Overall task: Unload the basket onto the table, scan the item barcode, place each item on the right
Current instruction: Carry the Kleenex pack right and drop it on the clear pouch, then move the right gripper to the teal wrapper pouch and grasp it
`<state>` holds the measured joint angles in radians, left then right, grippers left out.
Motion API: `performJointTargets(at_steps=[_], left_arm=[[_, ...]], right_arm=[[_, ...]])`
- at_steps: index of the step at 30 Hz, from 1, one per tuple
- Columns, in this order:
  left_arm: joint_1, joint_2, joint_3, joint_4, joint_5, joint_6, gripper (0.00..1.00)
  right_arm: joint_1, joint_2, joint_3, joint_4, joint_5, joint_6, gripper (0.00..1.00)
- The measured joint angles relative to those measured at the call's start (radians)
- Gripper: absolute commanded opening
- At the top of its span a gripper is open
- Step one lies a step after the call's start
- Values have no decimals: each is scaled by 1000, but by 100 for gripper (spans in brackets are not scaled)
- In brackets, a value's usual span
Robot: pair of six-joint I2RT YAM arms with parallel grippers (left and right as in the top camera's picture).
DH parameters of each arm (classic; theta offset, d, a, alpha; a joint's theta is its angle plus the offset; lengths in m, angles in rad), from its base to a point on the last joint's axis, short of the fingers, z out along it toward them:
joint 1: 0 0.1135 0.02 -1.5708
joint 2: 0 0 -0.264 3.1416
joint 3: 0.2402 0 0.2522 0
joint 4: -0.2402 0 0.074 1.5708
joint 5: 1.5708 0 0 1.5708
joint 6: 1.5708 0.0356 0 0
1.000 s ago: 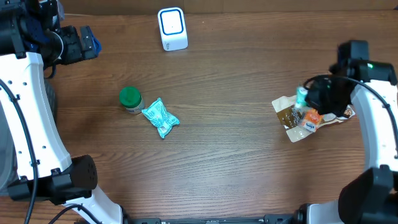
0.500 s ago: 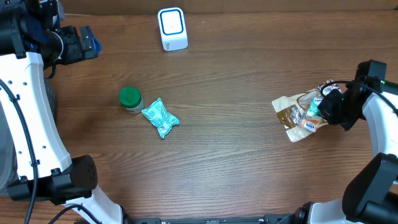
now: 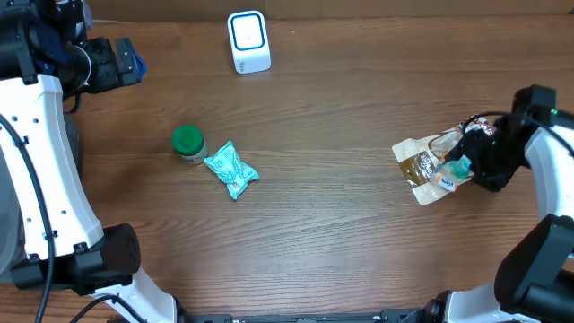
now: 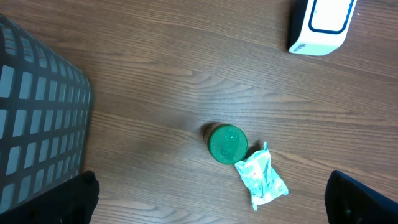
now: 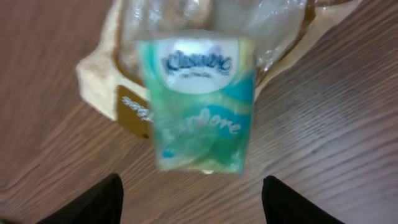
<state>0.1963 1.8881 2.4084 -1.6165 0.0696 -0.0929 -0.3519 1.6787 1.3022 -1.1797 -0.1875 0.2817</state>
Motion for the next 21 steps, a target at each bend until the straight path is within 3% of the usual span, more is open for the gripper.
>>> performJointTargets(at_steps=[8,14,21], left_arm=[[0,0,0,0,0,0,99],[0,0,0,0,0,0,100],[0,0,0,0,0,0,100]], right_arm=[[77,0,251,-120,-56,-31,66],[278,1,258,-69,-119,-35,66],[520,34,258,86,-141,57,66]])
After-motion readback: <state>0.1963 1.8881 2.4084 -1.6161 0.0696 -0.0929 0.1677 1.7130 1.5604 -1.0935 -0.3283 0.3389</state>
